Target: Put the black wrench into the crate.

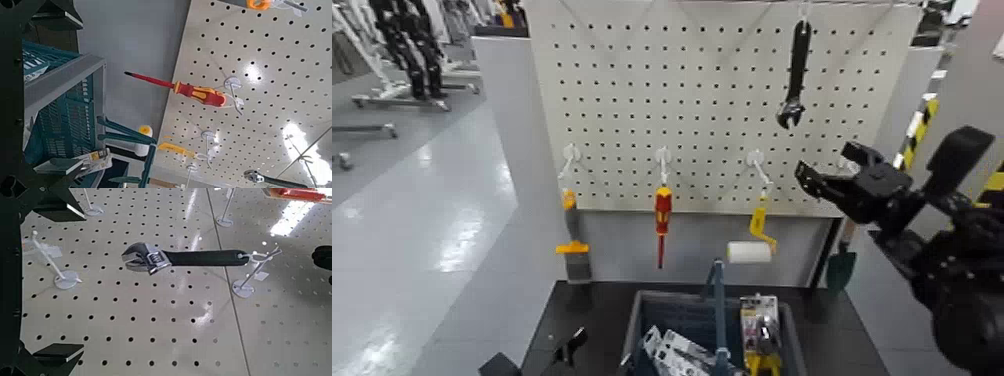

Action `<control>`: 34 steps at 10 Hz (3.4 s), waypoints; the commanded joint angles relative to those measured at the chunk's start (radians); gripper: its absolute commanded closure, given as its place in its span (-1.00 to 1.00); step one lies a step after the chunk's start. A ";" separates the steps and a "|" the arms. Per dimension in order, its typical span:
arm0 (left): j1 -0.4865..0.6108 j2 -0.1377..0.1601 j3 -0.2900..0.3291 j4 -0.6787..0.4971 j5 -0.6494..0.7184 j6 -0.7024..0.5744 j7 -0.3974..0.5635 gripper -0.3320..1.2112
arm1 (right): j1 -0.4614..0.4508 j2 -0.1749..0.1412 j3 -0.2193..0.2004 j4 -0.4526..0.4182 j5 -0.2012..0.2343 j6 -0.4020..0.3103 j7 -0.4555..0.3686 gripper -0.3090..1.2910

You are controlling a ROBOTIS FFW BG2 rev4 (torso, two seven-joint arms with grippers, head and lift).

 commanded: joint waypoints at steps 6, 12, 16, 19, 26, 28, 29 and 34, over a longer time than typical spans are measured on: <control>-0.016 0.004 -0.010 0.005 0.003 0.002 -0.002 -0.46 | -0.248 -0.004 0.082 0.197 -0.014 -0.037 0.113 -0.43; -0.018 0.006 -0.014 0.005 0.003 0.004 -0.002 -0.46 | -0.297 -0.010 0.134 0.196 -0.017 -0.027 0.134 0.92; -0.016 0.006 -0.015 0.004 0.003 0.009 -0.002 -0.46 | -0.297 -0.013 0.127 0.177 0.004 -0.025 0.128 0.92; -0.016 0.007 -0.015 0.002 0.003 0.009 -0.002 -0.46 | -0.297 -0.015 0.122 0.167 0.009 -0.027 0.124 0.92; -0.018 0.009 -0.015 0.001 0.003 0.018 -0.002 -0.46 | -0.249 -0.013 0.119 -0.047 0.016 -0.017 0.084 0.92; -0.016 0.011 -0.017 -0.001 0.003 0.019 -0.003 -0.46 | -0.160 0.016 0.113 -0.117 0.015 0.013 0.049 0.92; -0.015 0.011 -0.015 -0.001 0.003 0.019 -0.003 -0.46 | -0.093 0.039 0.111 -0.130 0.003 0.029 0.018 0.92; -0.008 0.014 -0.021 -0.004 0.009 0.027 -0.006 -0.46 | 0.134 0.073 0.062 -0.174 -0.003 0.231 -0.057 0.91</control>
